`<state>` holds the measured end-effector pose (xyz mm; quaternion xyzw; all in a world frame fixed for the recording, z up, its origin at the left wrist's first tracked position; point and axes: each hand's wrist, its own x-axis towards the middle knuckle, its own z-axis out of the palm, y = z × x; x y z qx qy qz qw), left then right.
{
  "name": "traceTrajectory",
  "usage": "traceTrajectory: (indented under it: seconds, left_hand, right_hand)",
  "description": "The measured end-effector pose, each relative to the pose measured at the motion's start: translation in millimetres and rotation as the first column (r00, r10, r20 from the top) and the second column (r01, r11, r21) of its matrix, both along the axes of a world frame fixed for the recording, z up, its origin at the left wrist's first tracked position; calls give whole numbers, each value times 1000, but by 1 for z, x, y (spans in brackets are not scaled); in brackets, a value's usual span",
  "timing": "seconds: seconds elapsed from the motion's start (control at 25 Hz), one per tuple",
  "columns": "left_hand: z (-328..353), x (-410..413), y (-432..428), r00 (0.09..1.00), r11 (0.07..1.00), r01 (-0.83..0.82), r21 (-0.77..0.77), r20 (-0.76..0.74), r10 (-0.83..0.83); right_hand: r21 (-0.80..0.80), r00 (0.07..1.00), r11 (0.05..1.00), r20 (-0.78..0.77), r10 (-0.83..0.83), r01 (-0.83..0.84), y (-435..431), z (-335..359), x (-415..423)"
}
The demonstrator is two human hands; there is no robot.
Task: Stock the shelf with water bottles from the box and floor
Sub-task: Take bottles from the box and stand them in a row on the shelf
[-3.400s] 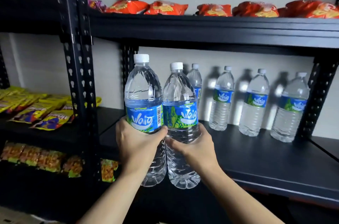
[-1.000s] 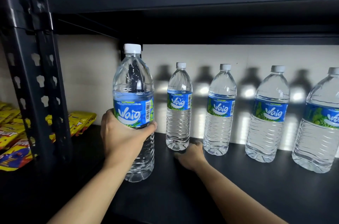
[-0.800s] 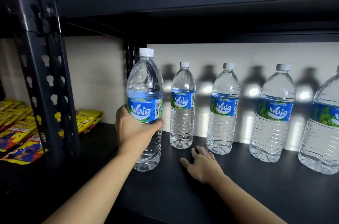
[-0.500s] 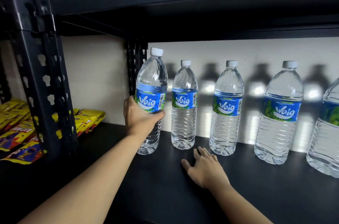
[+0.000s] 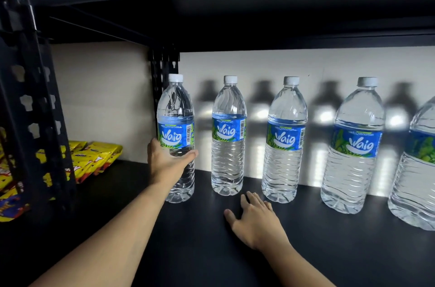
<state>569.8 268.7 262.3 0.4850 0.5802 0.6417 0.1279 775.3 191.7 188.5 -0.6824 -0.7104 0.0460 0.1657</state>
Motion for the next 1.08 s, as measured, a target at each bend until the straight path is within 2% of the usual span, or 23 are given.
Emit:
traceTrajectory:
  seconds: [0.12,0.2,0.36,0.64,1.08]
  left_hand:
    - [-44,1,-18,995,993,83,-80,64,-78]
    - [-66,-1,-26,995,985,82,-150,63,-73]
    - [-70,-5,-16,998,968,33,-250,-50,-47]
    - [-66,-6,10,992,953,70,-295,-84,-99]
    - [-66,-3,10,987,938,43,-344,-128,-92]
  right_hand:
    - [-9,1000,1000,4,10,-10,0,1,0]
    - [-4,1000,1000,10,3,-3,-1,1,-1]
    - [-24,1000,1000,7,4,-4,1,1,-1]
    - [-20,1000,1000,9,3,-2,0,3,0]
    - [-1,999,1000,-37,-4,4,1,3,0]
